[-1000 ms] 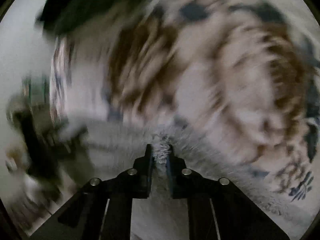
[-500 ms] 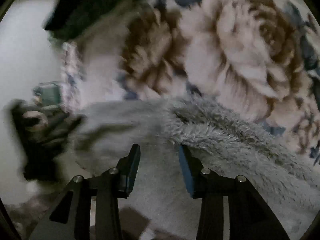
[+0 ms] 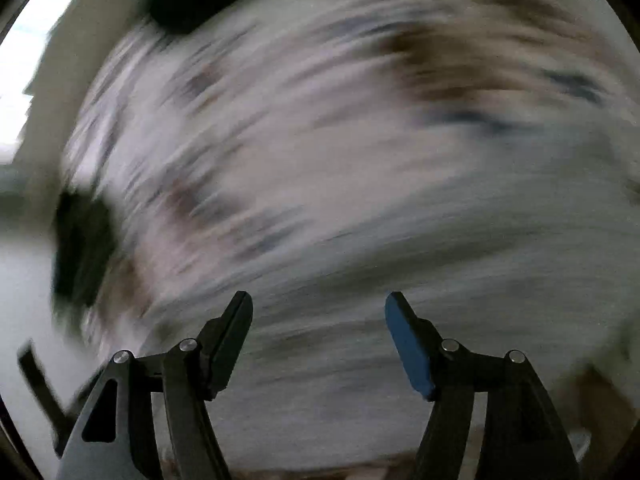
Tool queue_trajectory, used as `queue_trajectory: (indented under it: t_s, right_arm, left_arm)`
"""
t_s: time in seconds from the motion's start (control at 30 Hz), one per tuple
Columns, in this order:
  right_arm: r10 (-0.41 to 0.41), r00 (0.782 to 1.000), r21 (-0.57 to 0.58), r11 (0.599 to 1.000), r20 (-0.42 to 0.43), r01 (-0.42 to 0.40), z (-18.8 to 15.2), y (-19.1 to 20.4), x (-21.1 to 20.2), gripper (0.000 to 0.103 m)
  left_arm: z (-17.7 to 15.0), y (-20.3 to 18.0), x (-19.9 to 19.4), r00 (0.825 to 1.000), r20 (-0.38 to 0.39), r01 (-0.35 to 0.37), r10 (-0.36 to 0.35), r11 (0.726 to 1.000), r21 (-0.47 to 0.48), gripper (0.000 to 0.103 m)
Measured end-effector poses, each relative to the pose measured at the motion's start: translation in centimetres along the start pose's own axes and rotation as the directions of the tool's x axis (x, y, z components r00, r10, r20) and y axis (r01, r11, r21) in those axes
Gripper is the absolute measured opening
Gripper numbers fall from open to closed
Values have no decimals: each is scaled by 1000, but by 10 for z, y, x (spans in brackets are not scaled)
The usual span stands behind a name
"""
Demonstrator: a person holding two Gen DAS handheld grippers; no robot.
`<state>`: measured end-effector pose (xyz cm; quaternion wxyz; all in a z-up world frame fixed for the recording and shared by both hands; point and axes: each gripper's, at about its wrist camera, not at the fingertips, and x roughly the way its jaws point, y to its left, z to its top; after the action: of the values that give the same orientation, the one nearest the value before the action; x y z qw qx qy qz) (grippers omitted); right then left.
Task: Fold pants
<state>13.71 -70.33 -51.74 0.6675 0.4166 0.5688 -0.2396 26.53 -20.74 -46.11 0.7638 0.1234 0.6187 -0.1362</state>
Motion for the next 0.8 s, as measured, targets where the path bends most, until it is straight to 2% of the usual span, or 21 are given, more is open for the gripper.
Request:
queue_trajectory:
  t_s: [0.07, 0.1, 0.13, 0.2, 0.23, 0.3, 0.37, 0.4, 0.43, 0.47, 0.57, 0.67, 0.77, 0.8]
  right_arm:
    - [-41, 999, 149, 988, 31, 36, 33, -67, -11, 71]
    - [-50, 998, 181, 983, 46, 40, 36, -84, -7, 71]
    - [-62, 997, 180, 982, 54, 51, 56, -100, -10, 71]
    - [-140, 989, 94, 986, 57, 134, 93, -117, -4, 71]
    - [-167, 985, 33, 986, 47, 166, 100, -119, 3, 71]
    - [-262, 965, -129, 956, 27, 263, 110, -101, 31, 71]
    - [-322, 947, -245, 917, 12, 315, 114, -91, 55, 70]
    - [-335, 942, -282, 902, 17, 326, 113, -85, 65, 57]
    - [-345, 938, -314, 888, 31, 337, 114, -82, 71, 10]
    - [-355, 934, -339, 874, 49, 350, 115, -79, 73, 6]
    - [-338, 930, -370, 853, 144, 367, 115, -66, 58, 5]
    - [-288, 932, -373, 858, 222, 354, 121, -57, 32, 5]
    - [-291, 937, -350, 872, 192, 343, 136, -60, 44, 5]
    - [-294, 938, -341, 876, 182, 341, 129, -63, 48, 6]
  left_arm:
    - [6, -42, 8, 1000, -3, 12, -12, 1000, 24, 100]
    - [11, -71, 15, 1000, -5, 25, -25, 999, 43, 100]
    - [15, -90, 19, 999, -9, 35, -35, 998, 57, 100]
    - [22, -129, 31, 999, -18, 35, -34, 995, 94, 100]
    - [25, -148, 38, 999, -25, 39, -36, 993, 114, 100]
    - [32, -180, 48, 999, -27, 37, -34, 988, 147, 100]
    - [38, -200, 54, 999, -24, 39, -36, 984, 173, 100]
    - [40, -208, 56, 999, -21, 33, -29, 982, 188, 100]
    - [41, -213, 57, 1000, -18, 28, -25, 980, 198, 100]
    - [42, -217, 58, 1000, -17, 25, -22, 978, 207, 100]
    - [41, -219, 59, 999, -29, 33, -28, 977, 208, 100]
    - [39, -213, 58, 999, -30, 36, -31, 981, 190, 100]
    - [36, -207, 61, 999, -38, 33, -27, 985, 171, 100]
    - [36, -205, 63, 999, -44, 32, -25, 986, 166, 100]
